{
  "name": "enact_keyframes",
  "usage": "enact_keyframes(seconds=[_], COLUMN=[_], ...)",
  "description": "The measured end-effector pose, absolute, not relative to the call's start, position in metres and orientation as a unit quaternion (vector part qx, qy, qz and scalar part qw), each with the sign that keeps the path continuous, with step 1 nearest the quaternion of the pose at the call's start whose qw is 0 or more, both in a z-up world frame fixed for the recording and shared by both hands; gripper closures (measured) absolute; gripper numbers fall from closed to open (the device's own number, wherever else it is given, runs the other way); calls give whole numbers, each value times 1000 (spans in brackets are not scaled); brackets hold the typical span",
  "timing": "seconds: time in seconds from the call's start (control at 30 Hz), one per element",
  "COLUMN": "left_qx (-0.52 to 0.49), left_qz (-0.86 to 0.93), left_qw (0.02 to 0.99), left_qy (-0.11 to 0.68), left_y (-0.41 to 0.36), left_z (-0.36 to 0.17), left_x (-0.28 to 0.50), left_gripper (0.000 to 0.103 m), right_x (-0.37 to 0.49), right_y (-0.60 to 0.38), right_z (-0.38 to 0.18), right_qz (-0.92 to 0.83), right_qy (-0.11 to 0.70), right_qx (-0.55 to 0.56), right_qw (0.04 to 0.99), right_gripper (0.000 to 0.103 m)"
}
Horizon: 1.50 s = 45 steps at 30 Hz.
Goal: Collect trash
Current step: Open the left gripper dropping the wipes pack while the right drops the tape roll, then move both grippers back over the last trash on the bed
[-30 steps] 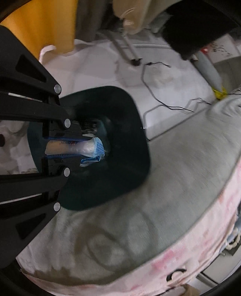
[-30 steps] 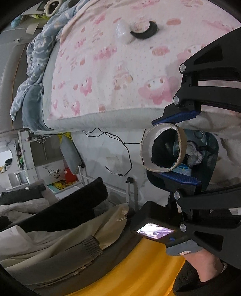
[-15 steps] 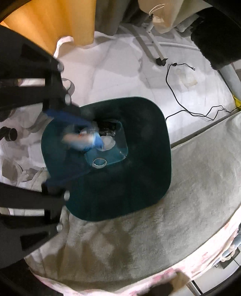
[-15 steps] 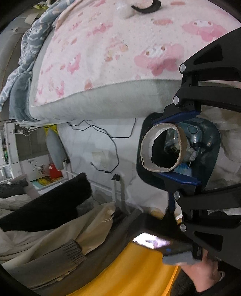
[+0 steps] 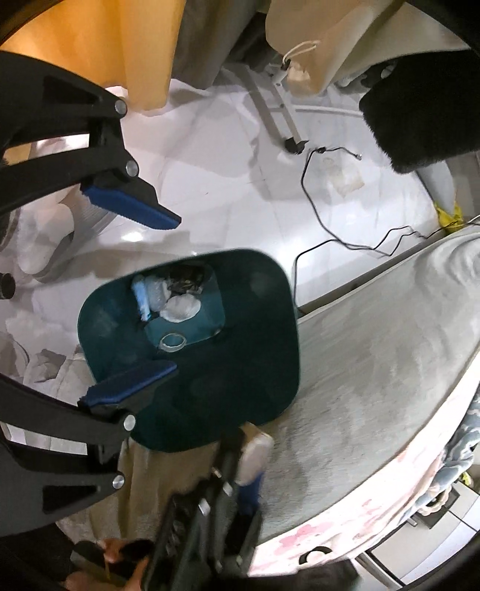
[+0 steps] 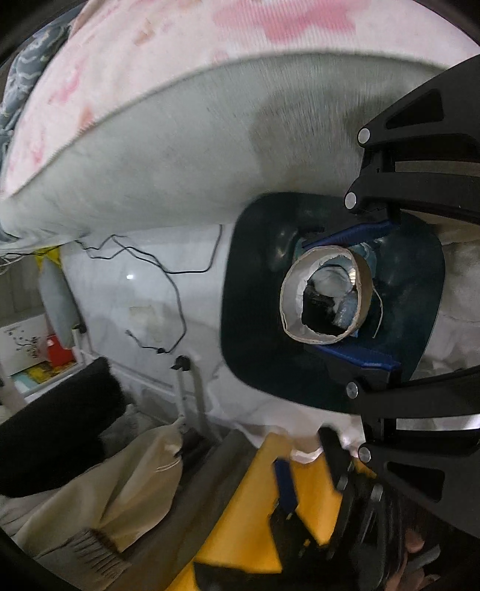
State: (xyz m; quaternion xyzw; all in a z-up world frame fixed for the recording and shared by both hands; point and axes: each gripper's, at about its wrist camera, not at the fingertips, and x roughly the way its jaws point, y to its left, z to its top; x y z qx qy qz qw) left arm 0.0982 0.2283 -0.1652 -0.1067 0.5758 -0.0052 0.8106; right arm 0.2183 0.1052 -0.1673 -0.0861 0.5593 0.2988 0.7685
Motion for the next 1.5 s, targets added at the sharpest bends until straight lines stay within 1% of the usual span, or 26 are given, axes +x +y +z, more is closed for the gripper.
enact_keyframes(seconds=[0.1,0.37,0.63,0.73,0.93,1.13,1.2,1.27,1.37,1.5], left_qx=[-109,-115,-114,-108,-106,-116,-108,-96,-88,-91], left_qz=[-1,8,23,19,7,-10,-14,-16,-21,-38], left_qw=[821,849,879,896,911,925,931,939,944,947], left_qy=[561,515,462,429,397,362,347,331,316,304], left_y=[234,253,261,256,249,238,231,222,210,193], left_z=[-158,-134,-105,-86,-62,-30,-18,-6,8,20], left_x=[96,89,88,86,85,86,87,88,90,96], left_gripper=[25,25,25,25,25,25,25,25,23,22], right_x=[216,207,198,200,199,201,202,203,205,212], right_y=[113,134,144,145,146,141,138,133,125,106], right_z=[-181,-214,-228,-231,-229,-206,-190,-173,-149,-125], right_qz=[301,312,318,311,309,321,326,328,329,327], right_qy=[569,590,599,604,599,570,550,527,494,468], right_qx=[-98,-130,-153,-156,-154,-140,-135,-134,-132,-115], right_qw=[759,734,719,718,723,744,757,772,794,813], right_gripper=[54,54,53,42,37,36,35,31,30,30])
